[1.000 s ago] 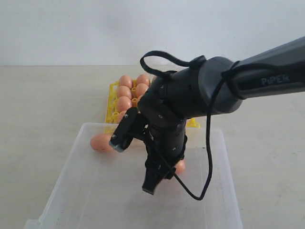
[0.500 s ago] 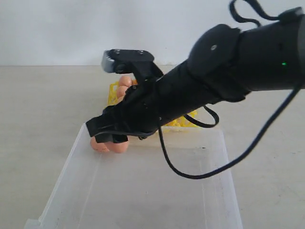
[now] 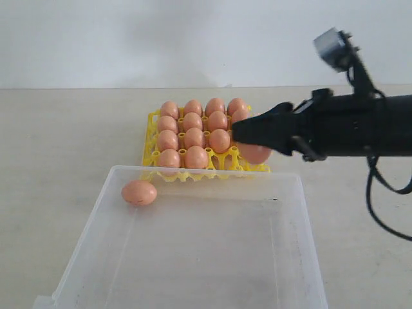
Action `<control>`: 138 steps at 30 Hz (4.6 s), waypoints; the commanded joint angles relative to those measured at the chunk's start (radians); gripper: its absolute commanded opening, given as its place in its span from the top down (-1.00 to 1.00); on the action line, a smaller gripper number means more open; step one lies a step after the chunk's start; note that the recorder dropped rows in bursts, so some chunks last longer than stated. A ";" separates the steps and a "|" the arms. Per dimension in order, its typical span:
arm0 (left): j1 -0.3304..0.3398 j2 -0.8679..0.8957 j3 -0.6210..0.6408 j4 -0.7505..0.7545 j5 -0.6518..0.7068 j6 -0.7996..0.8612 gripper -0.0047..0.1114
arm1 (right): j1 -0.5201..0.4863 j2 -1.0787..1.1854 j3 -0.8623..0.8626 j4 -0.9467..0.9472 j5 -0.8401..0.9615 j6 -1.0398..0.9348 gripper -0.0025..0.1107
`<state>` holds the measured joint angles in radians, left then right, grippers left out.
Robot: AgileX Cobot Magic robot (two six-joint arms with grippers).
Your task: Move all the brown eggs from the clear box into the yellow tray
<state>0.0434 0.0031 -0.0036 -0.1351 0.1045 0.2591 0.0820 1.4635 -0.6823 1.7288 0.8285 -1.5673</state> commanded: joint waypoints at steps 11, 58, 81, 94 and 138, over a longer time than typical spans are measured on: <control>-0.006 -0.003 0.004 -0.003 -0.003 0.003 0.85 | -0.169 -0.036 -0.080 0.005 -1.009 -0.562 0.96; -0.006 -0.003 0.004 -0.003 -0.003 0.003 0.85 | -0.020 0.014 -0.833 -1.548 -0.078 0.166 0.96; -0.006 -0.003 0.004 -0.003 -0.003 0.003 0.85 | -0.020 0.014 -0.629 -1.890 -1.324 2.223 0.96; -0.006 -0.003 0.004 -0.003 -0.003 0.003 0.85 | -0.028 -0.029 -0.582 -2.884 -1.404 2.625 0.96; -0.006 -0.003 0.004 -0.003 -0.003 0.003 0.85 | 0.067 0.527 -0.486 -3.197 -1.739 2.937 0.96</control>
<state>0.0434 0.0031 -0.0036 -0.1351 0.1045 0.2591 0.1519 1.9947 -1.1633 -1.5517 -1.0239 1.3913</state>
